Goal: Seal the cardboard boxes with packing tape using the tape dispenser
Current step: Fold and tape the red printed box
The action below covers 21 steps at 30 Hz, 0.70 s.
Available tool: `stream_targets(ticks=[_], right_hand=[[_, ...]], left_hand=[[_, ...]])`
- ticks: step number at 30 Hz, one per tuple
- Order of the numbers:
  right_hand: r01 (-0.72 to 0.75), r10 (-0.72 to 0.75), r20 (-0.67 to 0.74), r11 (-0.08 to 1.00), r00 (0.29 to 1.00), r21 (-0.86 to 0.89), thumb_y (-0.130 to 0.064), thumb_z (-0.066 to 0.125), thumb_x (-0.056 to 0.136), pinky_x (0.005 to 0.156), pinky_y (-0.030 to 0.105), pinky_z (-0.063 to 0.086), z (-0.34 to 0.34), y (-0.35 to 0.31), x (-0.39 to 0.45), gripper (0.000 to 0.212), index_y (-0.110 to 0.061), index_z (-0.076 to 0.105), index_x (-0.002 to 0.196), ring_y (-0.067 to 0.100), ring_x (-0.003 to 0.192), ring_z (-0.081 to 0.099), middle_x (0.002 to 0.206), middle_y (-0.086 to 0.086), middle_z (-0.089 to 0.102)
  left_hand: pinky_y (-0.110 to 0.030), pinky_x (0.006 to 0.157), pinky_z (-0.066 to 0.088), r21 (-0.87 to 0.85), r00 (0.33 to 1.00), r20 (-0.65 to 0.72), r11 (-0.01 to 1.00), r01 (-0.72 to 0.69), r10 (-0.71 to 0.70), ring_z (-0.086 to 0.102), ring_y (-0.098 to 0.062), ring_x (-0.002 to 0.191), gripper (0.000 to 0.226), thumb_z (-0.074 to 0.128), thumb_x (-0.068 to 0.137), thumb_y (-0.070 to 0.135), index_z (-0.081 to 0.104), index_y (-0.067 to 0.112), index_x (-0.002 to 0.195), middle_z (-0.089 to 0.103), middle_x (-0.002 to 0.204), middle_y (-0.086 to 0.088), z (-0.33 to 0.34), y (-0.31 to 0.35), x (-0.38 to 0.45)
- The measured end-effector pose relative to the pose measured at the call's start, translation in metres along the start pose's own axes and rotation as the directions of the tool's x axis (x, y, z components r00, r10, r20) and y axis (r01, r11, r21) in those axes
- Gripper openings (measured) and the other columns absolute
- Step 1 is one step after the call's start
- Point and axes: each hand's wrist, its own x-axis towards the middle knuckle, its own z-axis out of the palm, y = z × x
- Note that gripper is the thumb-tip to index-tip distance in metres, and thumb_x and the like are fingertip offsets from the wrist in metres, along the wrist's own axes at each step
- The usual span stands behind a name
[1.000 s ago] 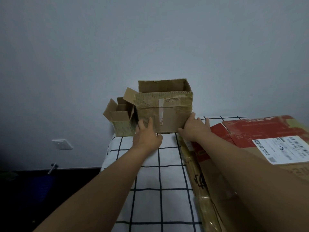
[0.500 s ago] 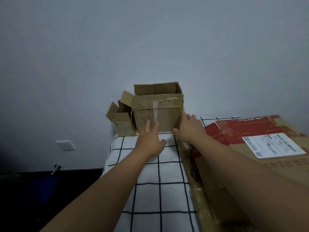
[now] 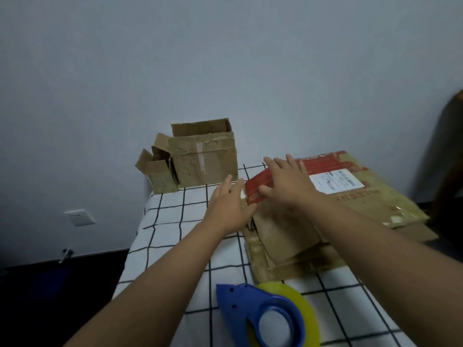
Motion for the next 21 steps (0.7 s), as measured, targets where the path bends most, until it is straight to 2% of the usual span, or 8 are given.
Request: stream_targets(ticks=[6,12,15,18,21], right_hand=[[-0.067,0.065,0.057,0.997,0.996,0.024,-0.052,0.052,0.09,0.12,0.056,0.002,-0.011,0.047,-0.051,0.081,-0.031,0.013,0.159,0.028,0.154,-0.002,0.166,0.001,0.017],[-0.151,0.151,0.104,0.988,0.983,0.001,-0.07,0.048,0.086,0.118,0.059,0.012,-0.014,0.1,-0.115,0.082,-0.034,0.023,0.154,0.032,0.151,0.009,0.165,0.002,0.018],[-0.135,0.134,0.176,0.991,0.975,-0.006,-0.078,0.049,0.078,0.116,0.062,0.004,-0.017,0.12,-0.139,0.083,-0.041,0.028,0.149,0.032,0.152,0.006,0.166,-0.001,0.012],[-0.095,0.097,0.211,0.995,0.973,-0.017,-0.071,0.056,0.08,0.117,0.064,0.001,-0.015,0.136,-0.154,0.083,-0.039,0.023,0.15,0.028,0.152,0.001,0.165,-0.004,0.011],[-0.063,0.072,0.159,0.996,0.985,-0.061,-0.06,0.06,0.085,0.118,0.062,0.002,-0.01,0.144,-0.159,0.086,-0.035,0.015,0.154,0.028,0.153,0.0,0.165,-0.004,0.007]], left_hand=[[-0.041,0.119,0.016,0.02,0.993,0.051,0.994,-0.11,0.109,0.009,-0.026,0.149,0.083,0.055,0.088,0.06,0.018,0.027,0.155,0.006,0.164,-0.004,0.021,0.042,-0.04],[-0.041,0.12,0.017,0.031,0.984,0.153,0.995,-0.099,0.093,0.008,-0.025,0.15,0.093,0.062,0.082,0.063,0.012,0.034,0.155,0.005,0.164,-0.006,0.046,0.079,-0.082],[-0.043,0.118,0.019,0.087,0.976,0.214,0.995,-0.046,0.026,0.006,-0.029,0.15,0.098,0.064,0.081,0.063,0.005,0.037,0.155,-0.005,0.165,-0.005,0.054,0.093,-0.086],[-0.046,0.118,0.022,0.14,0.98,0.195,0.99,-0.001,-0.027,0.01,-0.034,0.149,0.1,0.065,0.083,0.058,0.0,0.035,0.155,-0.006,0.165,-0.009,0.059,0.096,-0.085],[-0.046,0.109,0.035,0.203,0.988,0.155,0.979,-0.031,-0.001,0.029,-0.038,0.142,0.092,0.06,0.089,0.049,-0.001,0.031,0.156,0.001,0.164,-0.011,0.067,0.091,-0.081]])
